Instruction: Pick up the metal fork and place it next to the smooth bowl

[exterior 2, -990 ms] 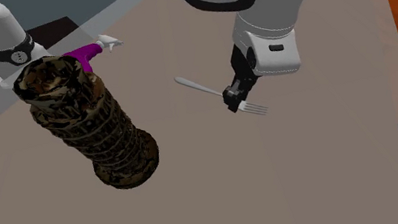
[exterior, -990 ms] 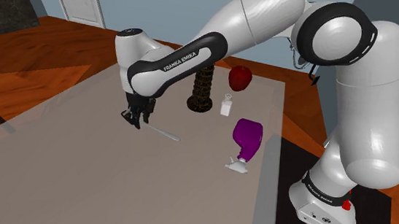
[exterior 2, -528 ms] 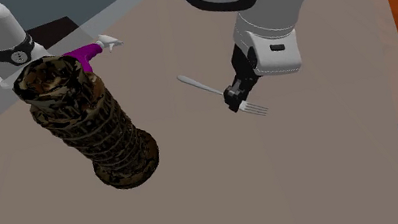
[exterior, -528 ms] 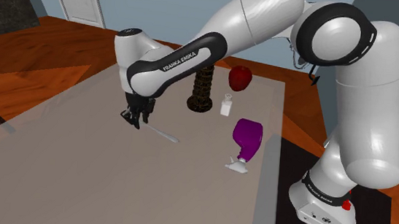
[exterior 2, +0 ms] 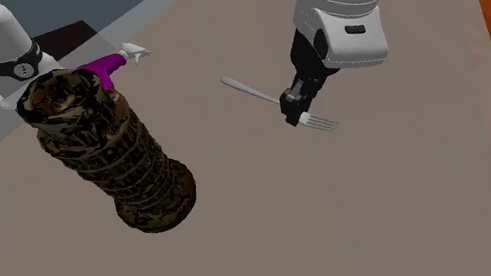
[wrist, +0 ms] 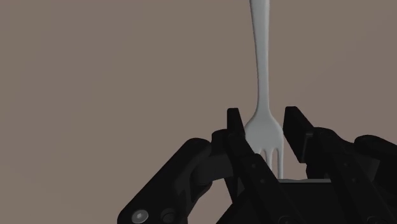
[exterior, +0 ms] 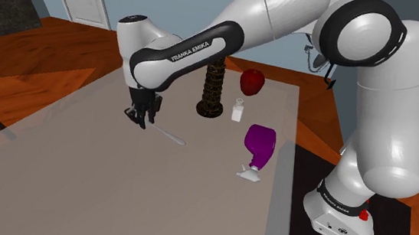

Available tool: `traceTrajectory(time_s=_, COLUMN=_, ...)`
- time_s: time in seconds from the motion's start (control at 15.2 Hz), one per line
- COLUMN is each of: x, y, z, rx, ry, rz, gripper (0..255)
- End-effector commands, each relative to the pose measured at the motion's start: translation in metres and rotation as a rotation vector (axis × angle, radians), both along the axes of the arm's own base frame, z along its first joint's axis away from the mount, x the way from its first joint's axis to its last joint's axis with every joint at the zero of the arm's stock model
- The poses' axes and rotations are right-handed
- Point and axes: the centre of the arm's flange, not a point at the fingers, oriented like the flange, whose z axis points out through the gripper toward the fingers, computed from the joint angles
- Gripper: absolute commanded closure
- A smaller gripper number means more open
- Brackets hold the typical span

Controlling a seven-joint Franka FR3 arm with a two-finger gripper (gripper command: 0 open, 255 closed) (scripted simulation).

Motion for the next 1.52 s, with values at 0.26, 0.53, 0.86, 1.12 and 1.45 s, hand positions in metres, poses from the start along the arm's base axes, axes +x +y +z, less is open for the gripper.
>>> traceTrajectory(time_s=0.26, x=0.0, y=0.0, z=0.031, rx=0.0, ry=0.0, rz=0.0, gripper=255)
traceTrajectory(time_s=0.53, x=0.0, y=0.0, z=0.052, rx=0.0, ry=0.0, rz=0.0, gripper=255)
traceTrajectory(time_s=0.86, x=0.0, y=0.0, z=0.079, rx=0.0, ry=0.0, rz=0.0, gripper=255)
traceTrajectory(time_s=1.12, x=0.0, y=0.0, z=0.1, rx=0.0, ry=0.0, rz=0.0, gripper=255)
traceTrajectory(time_s=1.45, x=-0.018, y=0.019, z=0.115, rx=0.0, ry=0.0, rz=0.0, gripper=255)
